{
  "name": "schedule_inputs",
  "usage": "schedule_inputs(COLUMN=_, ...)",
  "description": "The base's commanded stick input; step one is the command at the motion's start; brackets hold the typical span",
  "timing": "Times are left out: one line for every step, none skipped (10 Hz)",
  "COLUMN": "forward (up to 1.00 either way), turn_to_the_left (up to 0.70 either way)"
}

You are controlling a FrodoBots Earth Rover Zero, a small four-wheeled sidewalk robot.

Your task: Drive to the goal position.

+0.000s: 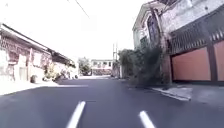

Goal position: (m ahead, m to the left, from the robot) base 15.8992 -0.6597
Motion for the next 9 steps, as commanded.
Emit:
schedule_inputs(forward=0.85, turn_to_the_left=0.0)
schedule_inputs(forward=0.85, turn_to_the_left=0.0)
schedule_inputs(forward=0.85, turn_to_the_left=0.0)
schedule_inputs(forward=0.85, turn_to_the_left=0.0)
schedule_inputs(forward=0.85, turn_to_the_left=0.0)
schedule_inputs(forward=0.85, turn_to_the_left=0.0)
schedule_inputs(forward=0.85, turn_to_the_left=0.0)
schedule_inputs(forward=0.85, turn_to_the_left=0.0)
schedule_inputs(forward=0.85, turn_to_the_left=0.0)
